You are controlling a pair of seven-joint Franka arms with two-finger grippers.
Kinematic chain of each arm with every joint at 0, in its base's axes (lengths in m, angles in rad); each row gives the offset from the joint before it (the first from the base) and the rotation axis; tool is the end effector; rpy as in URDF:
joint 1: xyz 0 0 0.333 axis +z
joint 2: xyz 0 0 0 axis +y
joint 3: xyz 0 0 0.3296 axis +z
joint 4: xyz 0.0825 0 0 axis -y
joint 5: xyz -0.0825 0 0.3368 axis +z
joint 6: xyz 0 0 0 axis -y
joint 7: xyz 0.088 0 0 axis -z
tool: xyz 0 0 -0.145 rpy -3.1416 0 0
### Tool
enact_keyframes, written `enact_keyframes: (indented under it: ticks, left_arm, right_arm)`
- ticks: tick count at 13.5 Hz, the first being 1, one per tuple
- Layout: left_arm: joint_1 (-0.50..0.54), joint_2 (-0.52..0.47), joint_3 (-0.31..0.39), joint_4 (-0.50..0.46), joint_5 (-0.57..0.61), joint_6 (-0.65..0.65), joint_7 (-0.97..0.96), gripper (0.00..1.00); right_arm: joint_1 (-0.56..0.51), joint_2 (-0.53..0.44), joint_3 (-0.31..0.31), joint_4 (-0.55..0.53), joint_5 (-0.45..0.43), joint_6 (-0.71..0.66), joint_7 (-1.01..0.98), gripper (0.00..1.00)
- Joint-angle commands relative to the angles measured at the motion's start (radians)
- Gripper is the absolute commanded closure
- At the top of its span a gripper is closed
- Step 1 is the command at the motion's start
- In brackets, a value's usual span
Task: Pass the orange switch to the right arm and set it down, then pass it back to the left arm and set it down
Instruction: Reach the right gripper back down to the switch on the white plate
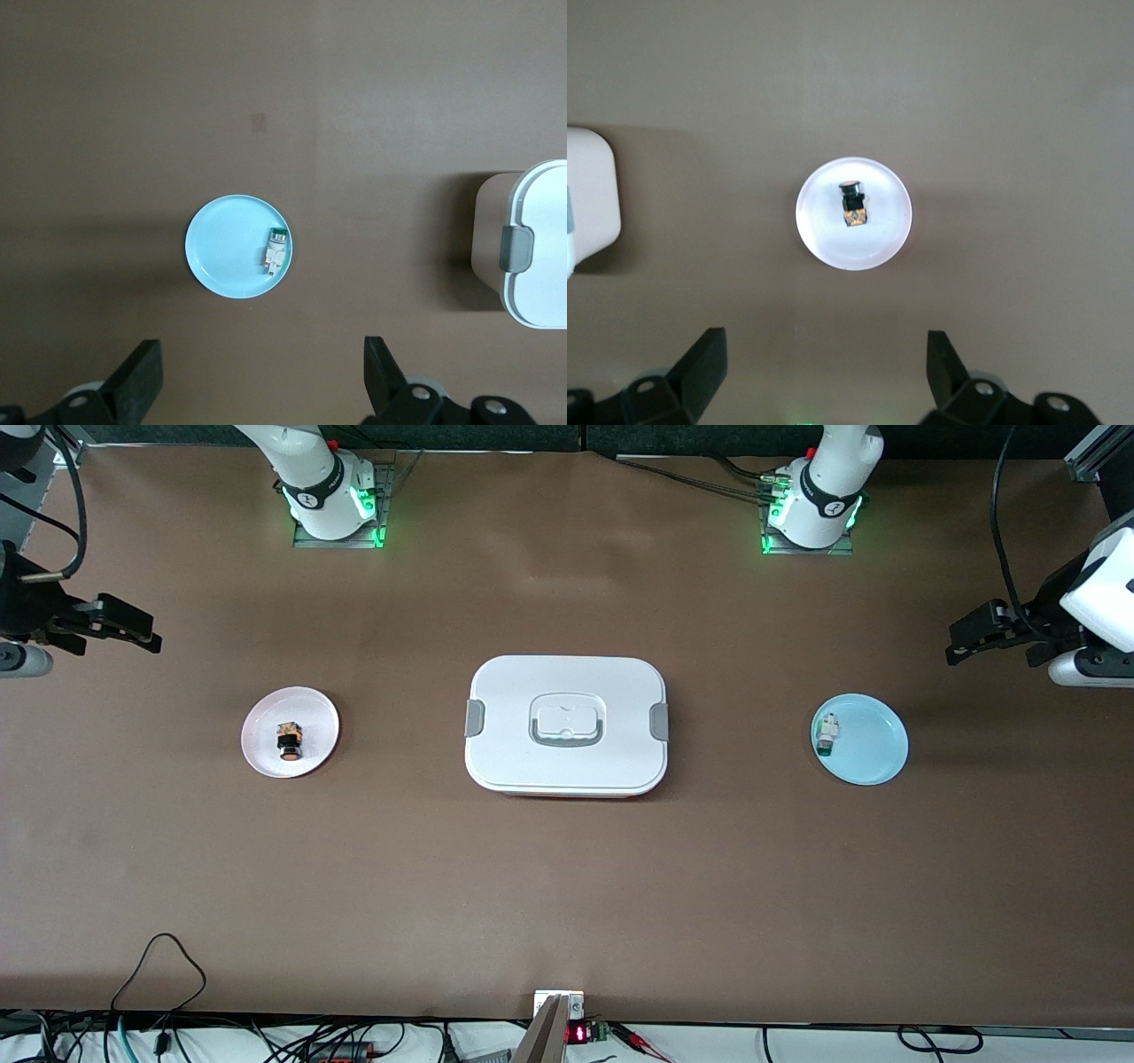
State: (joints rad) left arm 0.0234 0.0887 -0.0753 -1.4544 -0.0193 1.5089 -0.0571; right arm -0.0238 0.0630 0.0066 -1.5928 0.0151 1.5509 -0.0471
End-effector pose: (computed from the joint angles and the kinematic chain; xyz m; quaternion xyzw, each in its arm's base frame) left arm 0.5279 -0.0284 0.5980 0.9998 0.0023 -0.0177 0.0120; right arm 0.5180 -0.0068 0.5570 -0.9985 -0.0147 0.0521 0.0094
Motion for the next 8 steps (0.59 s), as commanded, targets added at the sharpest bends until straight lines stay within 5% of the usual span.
enact_keyframes:
  ticks: [1, 8]
  left_arm:
    - [0.004, 0.006, -0.008, 0.014, 0.018, 0.004, 0.008, 0.00]
    - [0.007, 0.006, -0.008, 0.009, 0.012, 0.004, 0.008, 0.00]
  right_arm:
    - [0.004, 0.006, -0.010, -0.183, -0.018, 0.177, 0.009, 0.00]
    - [-0.005, 0.179, -0.008, -0.582, -0.021, 0.857, 0.007, 0.00]
